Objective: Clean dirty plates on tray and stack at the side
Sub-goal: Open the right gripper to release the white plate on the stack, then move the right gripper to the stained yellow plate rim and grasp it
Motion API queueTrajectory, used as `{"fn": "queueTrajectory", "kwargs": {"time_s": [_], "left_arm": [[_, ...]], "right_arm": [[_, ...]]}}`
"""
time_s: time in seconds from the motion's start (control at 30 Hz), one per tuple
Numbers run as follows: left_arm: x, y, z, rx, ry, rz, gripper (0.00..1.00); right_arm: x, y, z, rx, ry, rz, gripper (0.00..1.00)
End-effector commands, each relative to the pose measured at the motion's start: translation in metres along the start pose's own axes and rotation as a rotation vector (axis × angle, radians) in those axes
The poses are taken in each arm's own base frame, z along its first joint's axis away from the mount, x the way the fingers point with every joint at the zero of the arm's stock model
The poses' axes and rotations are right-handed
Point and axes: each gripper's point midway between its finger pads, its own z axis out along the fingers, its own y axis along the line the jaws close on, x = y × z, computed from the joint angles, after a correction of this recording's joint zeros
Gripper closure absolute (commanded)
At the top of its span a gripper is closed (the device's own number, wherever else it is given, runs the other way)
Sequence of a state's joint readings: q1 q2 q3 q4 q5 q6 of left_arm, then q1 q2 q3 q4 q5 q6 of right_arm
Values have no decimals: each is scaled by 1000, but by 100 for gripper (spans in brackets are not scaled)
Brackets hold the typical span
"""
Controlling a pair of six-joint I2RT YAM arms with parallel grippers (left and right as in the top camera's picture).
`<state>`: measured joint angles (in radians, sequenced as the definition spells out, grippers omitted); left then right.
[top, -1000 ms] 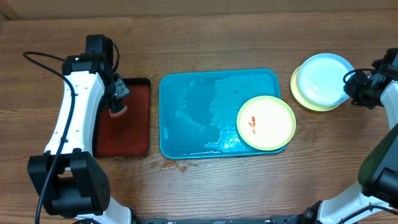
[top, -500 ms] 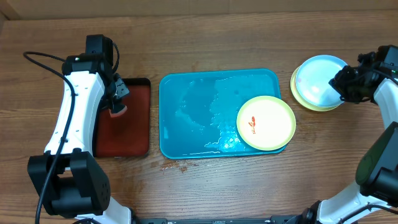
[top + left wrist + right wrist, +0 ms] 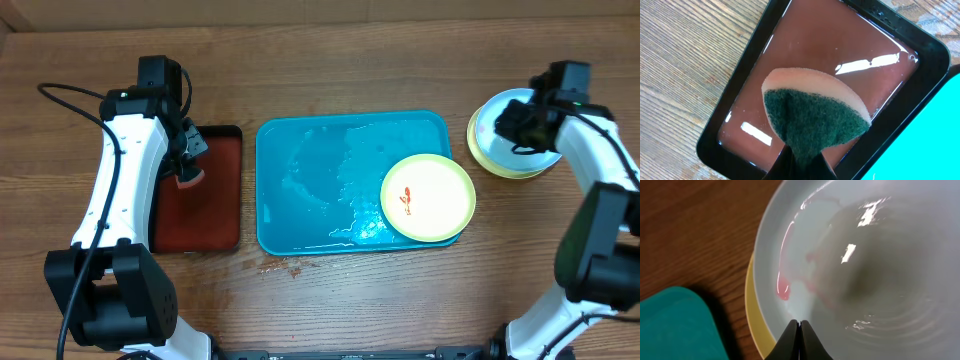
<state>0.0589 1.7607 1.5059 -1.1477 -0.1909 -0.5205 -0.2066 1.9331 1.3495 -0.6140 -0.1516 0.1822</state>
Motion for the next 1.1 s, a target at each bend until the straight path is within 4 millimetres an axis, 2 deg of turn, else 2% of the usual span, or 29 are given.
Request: {"fn": "queueTrajectory", "kwargs": {"time_s": [0.0,0.13,0.37,0.8,0.93,1.07], "left_arm": [[-3,-2,-7,19,-17,-3,96],[-3,-2,-7,19,-17,-3,96],[-4,-3,-7,21,-21,-4,95],[-4,-3,-7,21,-20,-4,96],[-4,-3,-7,21,-20,-4,96],[-4,-3,-7,21,-20,-4,96]], "right_arm": [[14,-3,23,45,45,-22,96],[19,-4,29,57,64,-25,96],[26,-3,29,49,95,-13,96],[58,16,26,-6,219,-21,96],[58,21,19,-9,235,-26,96],[49,27,0,-14,218,-30,96]]}}
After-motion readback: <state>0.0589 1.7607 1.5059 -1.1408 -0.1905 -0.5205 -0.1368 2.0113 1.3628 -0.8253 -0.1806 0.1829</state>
